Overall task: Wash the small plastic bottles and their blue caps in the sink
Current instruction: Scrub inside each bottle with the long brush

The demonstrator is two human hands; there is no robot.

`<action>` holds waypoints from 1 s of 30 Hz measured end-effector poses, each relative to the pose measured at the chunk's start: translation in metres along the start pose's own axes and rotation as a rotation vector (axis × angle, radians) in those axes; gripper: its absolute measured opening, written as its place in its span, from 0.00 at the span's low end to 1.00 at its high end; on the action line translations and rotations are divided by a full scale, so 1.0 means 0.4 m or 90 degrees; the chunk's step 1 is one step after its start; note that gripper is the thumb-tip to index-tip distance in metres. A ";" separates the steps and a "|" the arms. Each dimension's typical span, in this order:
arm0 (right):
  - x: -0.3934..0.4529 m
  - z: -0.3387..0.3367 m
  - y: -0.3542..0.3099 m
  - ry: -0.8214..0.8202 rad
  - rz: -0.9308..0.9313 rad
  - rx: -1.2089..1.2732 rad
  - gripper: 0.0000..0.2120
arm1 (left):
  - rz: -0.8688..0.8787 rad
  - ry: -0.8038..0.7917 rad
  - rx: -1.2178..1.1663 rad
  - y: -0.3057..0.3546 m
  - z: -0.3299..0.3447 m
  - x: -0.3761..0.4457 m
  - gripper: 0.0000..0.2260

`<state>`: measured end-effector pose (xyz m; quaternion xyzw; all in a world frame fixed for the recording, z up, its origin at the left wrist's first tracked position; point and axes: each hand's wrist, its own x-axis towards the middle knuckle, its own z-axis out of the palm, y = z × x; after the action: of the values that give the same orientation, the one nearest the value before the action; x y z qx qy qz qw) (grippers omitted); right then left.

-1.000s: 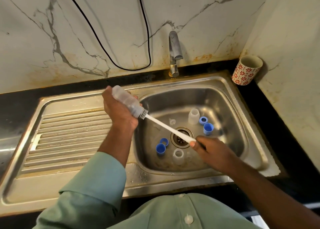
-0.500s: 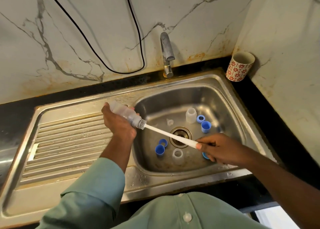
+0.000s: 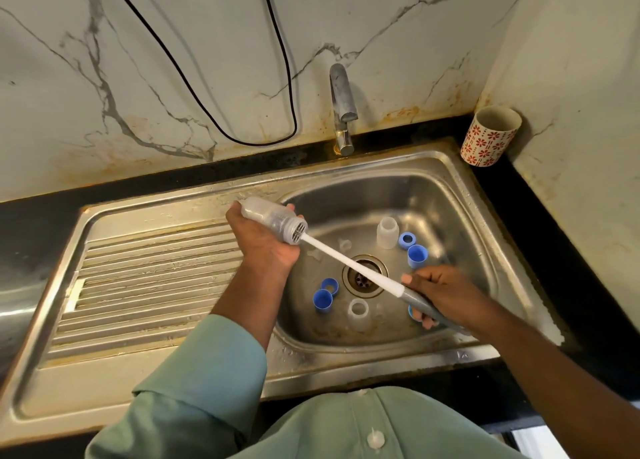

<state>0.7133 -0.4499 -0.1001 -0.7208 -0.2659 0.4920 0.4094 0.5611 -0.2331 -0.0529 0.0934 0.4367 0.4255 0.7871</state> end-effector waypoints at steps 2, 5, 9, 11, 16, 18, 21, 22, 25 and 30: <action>0.002 -0.002 -0.006 0.015 -0.042 -0.043 0.10 | 0.003 0.006 -0.018 0.000 0.006 -0.007 0.21; -0.004 -0.003 -0.009 0.046 -0.148 -0.193 0.13 | 0.019 0.023 -0.064 0.013 0.018 -0.013 0.19; -0.001 0.014 0.004 0.255 -0.333 -0.470 0.12 | 0.031 0.028 -0.093 0.024 0.035 -0.023 0.18; 0.005 0.022 0.000 0.312 -0.322 -0.418 0.10 | 0.039 0.026 -0.098 0.029 0.040 -0.026 0.17; 0.008 0.035 -0.014 -0.041 -0.112 -0.078 0.11 | 0.058 -0.004 -0.078 0.047 0.049 -0.022 0.17; 0.010 0.028 -0.013 -0.079 -0.086 -0.066 0.14 | 0.058 0.004 -0.076 0.045 0.049 -0.025 0.17; 0.015 0.034 -0.019 -0.061 -0.114 -0.102 0.07 | 0.057 0.019 -0.089 0.047 0.044 -0.031 0.17; 0.015 0.036 -0.019 -0.029 -0.142 -0.136 0.09 | 0.058 0.022 -0.091 0.047 0.043 -0.031 0.17; 0.020 0.044 -0.011 0.101 -0.201 -0.245 0.20 | 0.063 0.024 -0.109 0.052 0.042 -0.031 0.18; 0.016 0.037 -0.020 0.081 -0.192 -0.127 0.13 | 0.066 0.016 -0.107 0.066 0.035 -0.017 0.18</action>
<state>0.7020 -0.4358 -0.0991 -0.7395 -0.3917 0.3500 0.4211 0.5546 -0.2186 -0.0266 0.0444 0.4043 0.5018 0.7634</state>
